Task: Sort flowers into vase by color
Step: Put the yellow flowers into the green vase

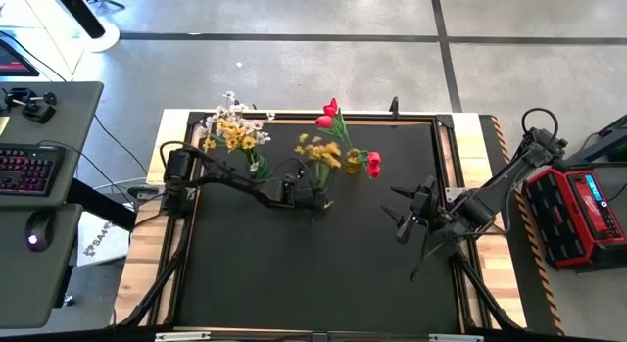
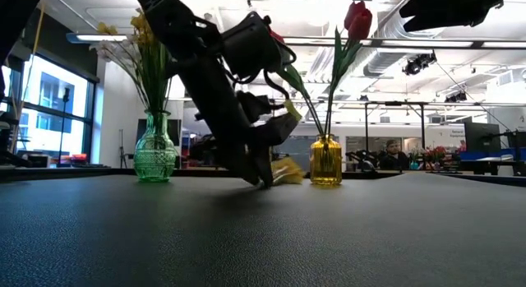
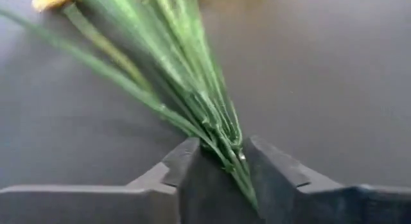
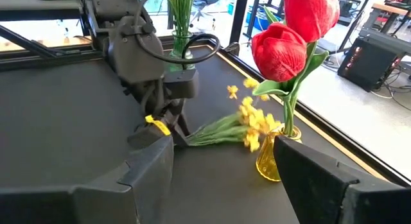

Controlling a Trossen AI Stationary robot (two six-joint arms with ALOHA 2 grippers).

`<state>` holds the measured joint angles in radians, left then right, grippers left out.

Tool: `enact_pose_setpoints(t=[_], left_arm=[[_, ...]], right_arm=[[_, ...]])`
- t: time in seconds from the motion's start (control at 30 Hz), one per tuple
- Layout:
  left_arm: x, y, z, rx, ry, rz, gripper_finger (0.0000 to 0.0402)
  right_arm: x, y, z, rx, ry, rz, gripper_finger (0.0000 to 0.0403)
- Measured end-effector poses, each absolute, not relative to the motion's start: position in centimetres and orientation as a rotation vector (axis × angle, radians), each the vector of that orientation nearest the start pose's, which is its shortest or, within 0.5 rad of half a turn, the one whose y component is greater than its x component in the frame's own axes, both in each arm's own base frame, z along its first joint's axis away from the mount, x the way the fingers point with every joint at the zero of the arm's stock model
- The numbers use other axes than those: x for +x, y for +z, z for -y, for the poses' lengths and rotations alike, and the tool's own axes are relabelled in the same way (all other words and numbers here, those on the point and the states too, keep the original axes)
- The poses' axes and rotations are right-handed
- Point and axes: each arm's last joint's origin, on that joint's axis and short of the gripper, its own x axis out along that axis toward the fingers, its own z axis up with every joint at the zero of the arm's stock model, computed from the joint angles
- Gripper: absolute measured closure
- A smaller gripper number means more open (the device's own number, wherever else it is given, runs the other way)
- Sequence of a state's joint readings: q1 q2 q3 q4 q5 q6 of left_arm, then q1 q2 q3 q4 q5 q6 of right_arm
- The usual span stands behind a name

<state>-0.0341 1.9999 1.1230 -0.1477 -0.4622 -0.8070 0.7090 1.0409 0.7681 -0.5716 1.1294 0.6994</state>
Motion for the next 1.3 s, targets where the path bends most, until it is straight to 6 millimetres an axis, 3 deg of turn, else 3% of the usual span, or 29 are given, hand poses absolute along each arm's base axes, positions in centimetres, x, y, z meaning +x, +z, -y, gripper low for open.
enact_pose_setpoints(t=[0.3, 0.53, 0.77, 0.9, 1.03, 1.2, 1.3], left_arm=[[36.4, 13.7, 1.8, -0.441, 0.723, -0.883, 0.0392], [33.9, 16.0, 4.8, -0.375, 0.65, -1.012, 0.0392], [30.2, 15.5, 8.3, -0.225, 0.682, -1.234, 0.039], [28.2, 14.4, 9.3, -0.208, 0.689, -1.303, 0.0366], [26.6, 14.3, 9.5, -0.239, 0.69, -1.317, 0.0313], [24.9, 15.8, 8.9, -0.307, 0.67, -1.247, 0.0235], [25.0, 17.1, 8.7, -0.343, 0.593, -1.119, 0.0195]], right_arm=[[16.3, 26.3, -10.5, 0.004, -0.529, -0.348, 0.0149], [16.3, 26.3, -10.6, 0.01, -0.512, -0.362, 0.0149], [16.3, 26.3, -10.6, 0.012, -0.508, -0.365, 0.0149], [16.3, 26.3, -10.6, 0.012, -0.508, -0.365, 0.0149], [16.3, 26.3, -10.6, 0.013, -0.508, -0.366, 0.0149], [16.3, 26.3, -10.6, 0.013, -0.507, -0.366, 0.0149], [16.3, 26.3, -10.6, 0.012, -0.51, -0.365, 0.0149]])
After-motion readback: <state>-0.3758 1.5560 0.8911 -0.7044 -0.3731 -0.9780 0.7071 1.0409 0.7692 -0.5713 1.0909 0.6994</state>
